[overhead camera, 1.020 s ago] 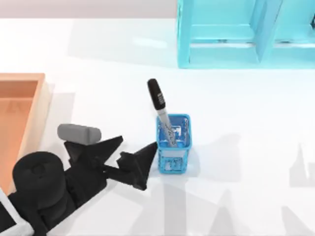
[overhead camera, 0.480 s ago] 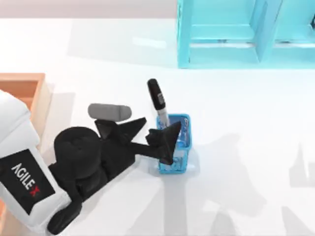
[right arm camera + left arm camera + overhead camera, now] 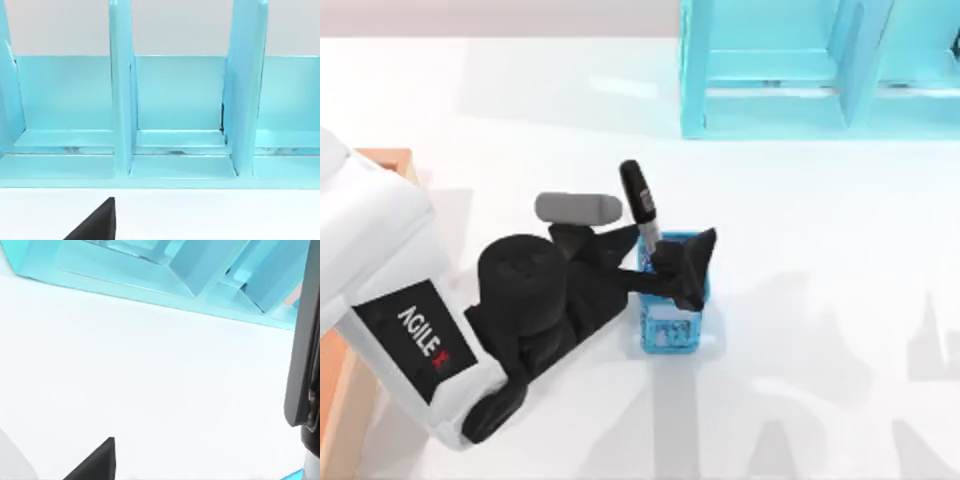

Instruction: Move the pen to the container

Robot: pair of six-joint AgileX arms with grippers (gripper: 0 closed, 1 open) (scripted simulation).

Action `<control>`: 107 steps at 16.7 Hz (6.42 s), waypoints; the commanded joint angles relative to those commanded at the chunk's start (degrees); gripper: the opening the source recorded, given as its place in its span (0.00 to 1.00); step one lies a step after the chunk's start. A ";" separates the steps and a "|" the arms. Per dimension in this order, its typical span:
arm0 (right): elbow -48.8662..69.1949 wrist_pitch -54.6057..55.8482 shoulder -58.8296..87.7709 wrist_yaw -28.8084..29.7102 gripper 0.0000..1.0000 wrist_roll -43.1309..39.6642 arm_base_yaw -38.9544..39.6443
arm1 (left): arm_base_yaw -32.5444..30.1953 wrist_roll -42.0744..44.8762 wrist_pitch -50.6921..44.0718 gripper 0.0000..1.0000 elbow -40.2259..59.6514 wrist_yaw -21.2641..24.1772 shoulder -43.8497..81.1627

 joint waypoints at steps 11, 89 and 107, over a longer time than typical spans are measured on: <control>0.00 0.00 0.00 0.00 1.00 0.00 0.00 | 0.00 0.00 0.00 0.25 0.00 0.00 0.00; 0.00 0.00 0.00 0.00 1.00 0.00 0.00 | 72.43 140.56 -162.94 0.00 51.18 50.22 -16.60; 0.00 0.00 0.00 0.00 1.00 0.00 0.00 | 69.75 135.79 -151.66 0.68 43.26 51.10 -17.51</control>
